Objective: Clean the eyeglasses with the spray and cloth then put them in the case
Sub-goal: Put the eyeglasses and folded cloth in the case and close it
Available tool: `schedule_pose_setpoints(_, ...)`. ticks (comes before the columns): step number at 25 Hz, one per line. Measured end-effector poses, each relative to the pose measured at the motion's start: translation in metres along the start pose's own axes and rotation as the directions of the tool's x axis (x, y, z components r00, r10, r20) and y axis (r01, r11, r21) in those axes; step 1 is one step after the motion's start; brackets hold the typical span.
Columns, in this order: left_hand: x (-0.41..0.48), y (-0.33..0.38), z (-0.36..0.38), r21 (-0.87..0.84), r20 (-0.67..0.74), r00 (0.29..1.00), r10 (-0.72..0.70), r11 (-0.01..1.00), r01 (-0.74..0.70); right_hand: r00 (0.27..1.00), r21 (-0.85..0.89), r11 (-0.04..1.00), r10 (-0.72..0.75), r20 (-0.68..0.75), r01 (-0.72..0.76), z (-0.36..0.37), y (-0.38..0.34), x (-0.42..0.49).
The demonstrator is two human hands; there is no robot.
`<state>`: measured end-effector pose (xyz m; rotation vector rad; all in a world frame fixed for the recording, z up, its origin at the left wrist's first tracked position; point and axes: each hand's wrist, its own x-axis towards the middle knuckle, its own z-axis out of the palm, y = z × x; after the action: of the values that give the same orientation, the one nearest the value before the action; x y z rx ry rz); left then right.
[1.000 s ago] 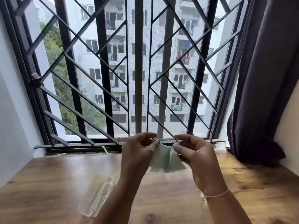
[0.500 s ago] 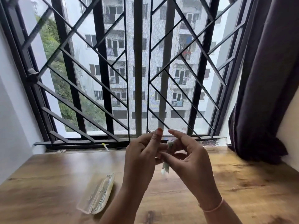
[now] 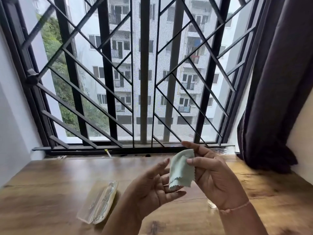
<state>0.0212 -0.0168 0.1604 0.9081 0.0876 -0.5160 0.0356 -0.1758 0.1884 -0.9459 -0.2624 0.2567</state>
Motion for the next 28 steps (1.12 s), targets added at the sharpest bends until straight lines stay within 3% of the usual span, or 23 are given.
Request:
schedule_pose_setpoints(2,0.005,0.0,-0.006,-0.069,0.05,0.996,0.076,0.995,-0.072,0.999,0.02,1.0,0.024,-0.024,-0.024,-0.005,0.001,0.001)
schedule_pose_setpoints(6,0.007,0.014,-0.007,0.035,-0.095,0.955,0.282,0.96,-0.28,0.994,0.027,0.999,0.024,-0.11,-0.021,-0.011,0.001,0.002)
schedule_pose_setpoints(12,0.006,0.025,0.003,0.151,-0.166,0.857,0.488,0.872,-0.466,0.987,-0.109,0.994,-0.033,-0.159,0.016,-0.007,0.003,0.002)
schedule_pose_setpoints(21,0.012,0.014,-0.004,0.131,-0.221,0.867,0.447,0.894,-0.428,0.959,-0.204,0.976,0.01,-0.283,-0.071,-0.014,0.009,0.003)
schedule_pose_setpoints(28,0.011,0.012,-0.008,0.12,-0.246,0.867,0.433,0.901,-0.416,0.955,-0.133,0.989,0.014,-0.296,-0.056,-0.018,0.011,0.004)
